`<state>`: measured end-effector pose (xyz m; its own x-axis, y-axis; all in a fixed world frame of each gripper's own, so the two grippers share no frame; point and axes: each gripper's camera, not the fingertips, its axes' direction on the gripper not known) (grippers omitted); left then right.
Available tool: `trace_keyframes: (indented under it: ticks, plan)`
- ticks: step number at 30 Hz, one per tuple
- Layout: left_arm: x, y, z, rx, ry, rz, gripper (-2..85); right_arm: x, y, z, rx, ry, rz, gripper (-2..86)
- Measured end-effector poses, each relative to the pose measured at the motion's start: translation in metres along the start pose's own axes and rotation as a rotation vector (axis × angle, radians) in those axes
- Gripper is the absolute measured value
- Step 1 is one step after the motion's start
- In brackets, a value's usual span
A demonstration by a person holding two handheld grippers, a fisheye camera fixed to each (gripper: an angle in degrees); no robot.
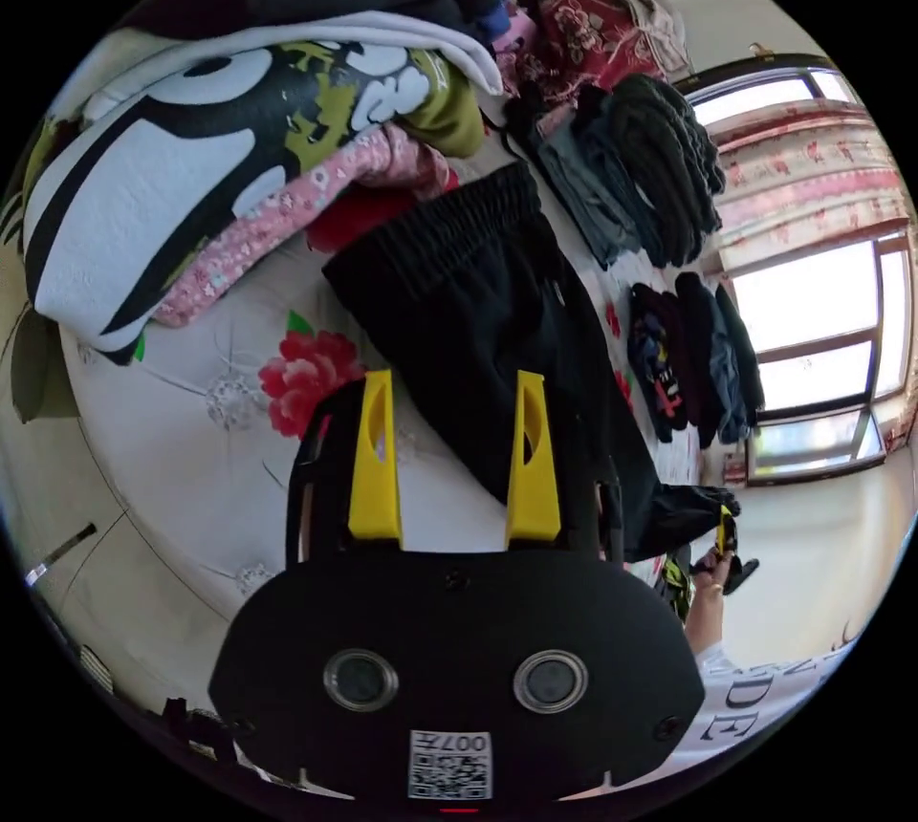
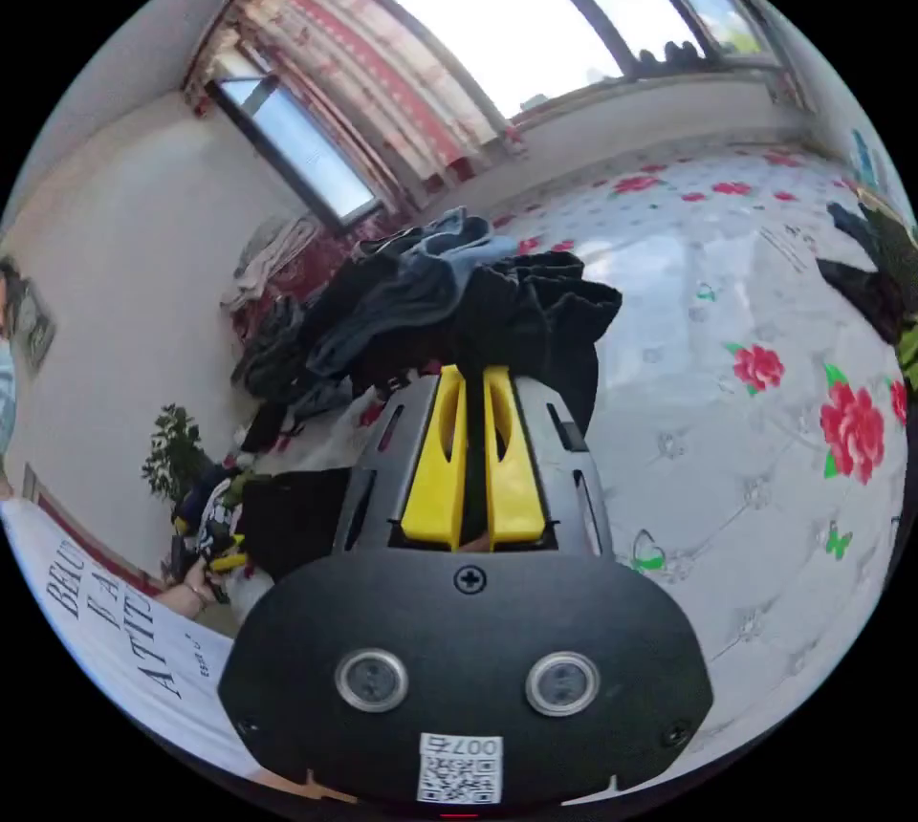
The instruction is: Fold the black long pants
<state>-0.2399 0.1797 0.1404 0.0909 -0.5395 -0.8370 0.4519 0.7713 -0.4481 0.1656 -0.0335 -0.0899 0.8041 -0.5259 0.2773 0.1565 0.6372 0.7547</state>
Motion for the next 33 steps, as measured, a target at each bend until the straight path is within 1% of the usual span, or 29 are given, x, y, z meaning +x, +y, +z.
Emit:
trace_keyframes:
  ticks: [1, 3, 4, 5, 6, 7, 8, 9, 10, 12, 14, 16, 17, 19, 20, 22, 23, 25, 26, 28, 29, 30, 31, 33]
  plan:
    - [-0.005, -0.006, -0.001, 0.034, -0.016, -0.025, 18.4, -0.031, -0.002, 0.010, -0.033, -0.019, -0.092, 1.8]
    - [-0.014, -0.014, 0.002, 0.071, 0.006, -0.074, 18.9, -0.143, 0.014, 0.058, -0.178, -0.096, -0.391, 2.1]
    - [-0.019, -0.020, 0.007, 0.072, 0.026, -0.106, 18.5, -0.166, 0.022, 0.072, -0.220, -0.120, -0.437, 2.3]
    - [-0.021, -0.021, 0.008, 0.076, 0.015, -0.126, 18.1, -0.205, 0.043, 0.106, -0.304, -0.156, -0.491, 2.7]
    - [-0.023, -0.024, 0.009, 0.099, 0.003, -0.145, 17.5, -0.235, 0.070, 0.145, -0.397, -0.175, -0.497, 3.1]
    - [-0.024, -0.026, 0.010, 0.100, 0.000, -0.168, 17.0, -0.247, 0.084, 0.166, -0.460, -0.184, -0.500, 3.3]
    - [-0.024, -0.026, 0.010, 0.099, -0.001, -0.170, 16.4, -0.268, 0.114, 0.206, -0.606, -0.201, -0.515, 3.7]
    - [-0.023, -0.027, 0.010, 0.101, -0.007, -0.157, 15.2, -0.283, 0.140, 0.231, -0.695, -0.196, -0.530, 4.2]
    - [-0.023, -0.027, 0.010, 0.105, 0.022, -0.137, 13.2, -0.290, 0.150, 0.238, -0.706, -0.180, -0.537, 4.4]
    - [-0.025, -0.026, 0.006, 0.111, 0.061, -0.149, 10.5, -0.305, 0.167, 0.238, -0.656, -0.135, -0.519, 5.3]
    - [-0.016, -0.027, -0.002, 0.129, 0.120, -0.102, 8.4, -0.301, 0.166, 0.230, -0.632, -0.123, -0.463, 5.7]
    - [0.025, -0.025, -0.019, 0.175, 0.141, 0.066, 6.4, -0.286, 0.161, 0.219, -0.608, -0.108, -0.401, 5.8]
    - [0.038, -0.025, -0.022, 0.184, 0.157, 0.117, 6.3, -0.271, 0.156, 0.210, -0.581, -0.079, -0.343, 5.7]
    - [0.101, -0.024, -0.031, 0.186, 0.243, 0.335, 6.1, -0.247, 0.148, 0.195, -0.549, -0.050, -0.262, 5.5]
    - [0.121, -0.023, -0.032, 0.176, 0.262, 0.399, 6.1, -0.229, 0.144, 0.185, -0.528, -0.026, -0.207, 5.5]
    - [0.206, -0.010, -0.026, 0.119, 0.316, 0.692, 6.3, -0.202, 0.139, 0.169, -0.484, 0.006, -0.120, 5.6]
    - [0.228, -0.003, -0.022, 0.091, 0.332, 0.762, 6.4, -0.183, 0.136, 0.157, -0.446, 0.017, -0.055, 5.6]
    - [0.303, 0.031, 0.009, -0.066, 0.406, 0.961, 7.1, -0.156, 0.134, 0.142, -0.387, 0.031, 0.039, 5.8]
    - [0.319, 0.042, 0.021, -0.112, 0.423, 0.988, 7.5, -0.138, 0.134, 0.135, -0.354, 0.035, 0.100, 6.0]
    - [0.363, 0.088, 0.079, -0.321, 0.499, 1.088, 8.8, -0.111, 0.136, 0.127, -0.316, 0.036, 0.188, 6.5]
    - [0.369, 0.098, 0.095, -0.374, 0.495, 1.095, 9.1, -0.093, 0.138, 0.125, -0.302, 0.024, 0.254, 6.8]
    - [0.377, 0.114, 0.120, -0.469, 0.483, 1.093, 9.4, -0.076, 0.139, 0.122, -0.288, 0.005, 0.307, 7.2]
    - [0.380, 0.123, 0.133, -0.527, 0.494, 1.082, 10.0, -0.068, 0.140, 0.121, -0.280, -0.003, 0.328, 7.4]
    - [0.378, 0.125, 0.135, -0.541, 0.505, 1.079, 10.8, -0.042, 0.140, 0.119, -0.275, -0.030, 0.380, 8.0]
